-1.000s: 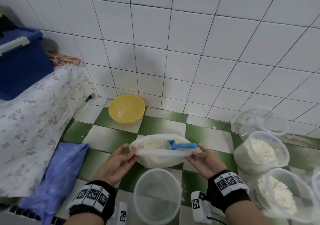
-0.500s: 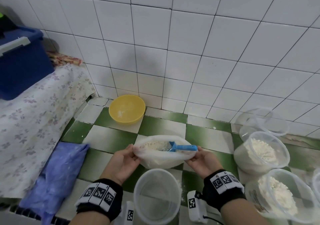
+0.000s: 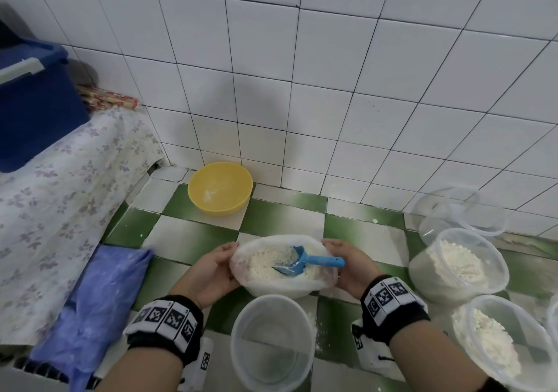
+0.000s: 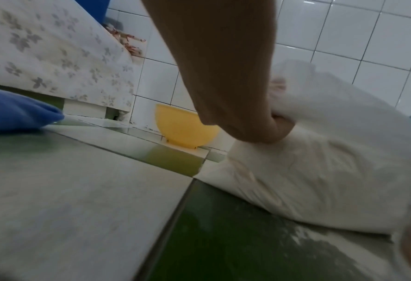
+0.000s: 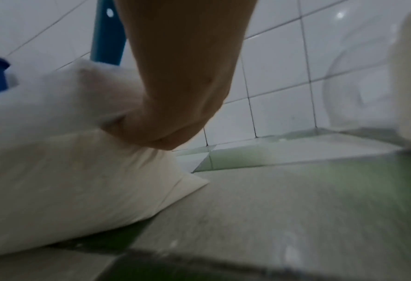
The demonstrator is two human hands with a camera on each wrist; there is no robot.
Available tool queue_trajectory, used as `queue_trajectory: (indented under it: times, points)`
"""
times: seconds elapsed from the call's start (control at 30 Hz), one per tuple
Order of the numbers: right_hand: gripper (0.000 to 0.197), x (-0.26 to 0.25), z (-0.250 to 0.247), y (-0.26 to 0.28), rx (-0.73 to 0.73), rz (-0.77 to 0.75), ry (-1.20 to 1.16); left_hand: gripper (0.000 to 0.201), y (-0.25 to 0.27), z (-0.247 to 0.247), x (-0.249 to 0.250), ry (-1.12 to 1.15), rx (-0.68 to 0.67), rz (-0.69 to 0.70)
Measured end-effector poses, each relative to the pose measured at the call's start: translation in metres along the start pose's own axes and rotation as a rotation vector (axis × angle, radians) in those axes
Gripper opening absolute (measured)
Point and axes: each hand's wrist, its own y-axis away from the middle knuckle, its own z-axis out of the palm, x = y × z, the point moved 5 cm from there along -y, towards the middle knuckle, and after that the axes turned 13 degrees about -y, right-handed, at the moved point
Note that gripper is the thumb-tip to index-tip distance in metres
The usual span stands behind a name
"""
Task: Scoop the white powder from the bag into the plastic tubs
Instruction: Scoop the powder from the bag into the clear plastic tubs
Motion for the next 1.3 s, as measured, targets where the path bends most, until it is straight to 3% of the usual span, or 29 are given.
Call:
queue_trajectory:
  times: [0.1,0.23,0.37,0.43,0.53,0.63,0.73,0.9,1.1,1.3]
  points:
    - [0.033,-0.013,0.004,-0.006,-0.042,-0.083,0.074,0.009,-0.003,0.008,0.008,0.013,0.033,0.010]
    - [0.040,-0.017,0.007,-0.010,-0.040,-0.170,0.024,0.021,-0.007,0.001,0.009,0.008,0.117,0.011]
    - [0.031,-0.014,0.008,-0.007,0.014,-0.234,0.038,0.013,-0.004,0.001,0.011,-0.166,0.142,0.056]
    - [0.027,-0.016,0.006,-0.004,0.054,-0.293,0.098,0.021,0.000,-0.001,0.009,-0.289,0.151,0.084]
    - [0.023,-0.023,0.008,0.011,0.148,-0.442,0.297,0.031,0.007,-0.002,0.005,-0.409,0.152,0.128]
    - [0.040,-0.028,0.013,0.032,0.208,-0.607,0.482,0.031,0.016,0.001,0.003,-0.482,0.154,0.188]
    - [0.051,-0.026,0.020,0.049,0.197,-0.653,0.644,0.035,0.023,0.005,0.003,-0.537,0.147,0.239]
    - [0.037,-0.016,0.040,0.058,0.196,-0.614,1.178,0.043,0.027,0.005,-0.004,-0.568,0.113,0.231]
    - [0.029,-0.008,0.069,0.061,0.219,-0.557,1.496,0.037,0.030,0.018,-0.010,-0.626,0.051,0.257]
    - [0.021,-0.034,0.074,0.089,0.211,-0.850,1.636,0.039,0.030,0.023,-0.014,-0.654,0.014,0.236]
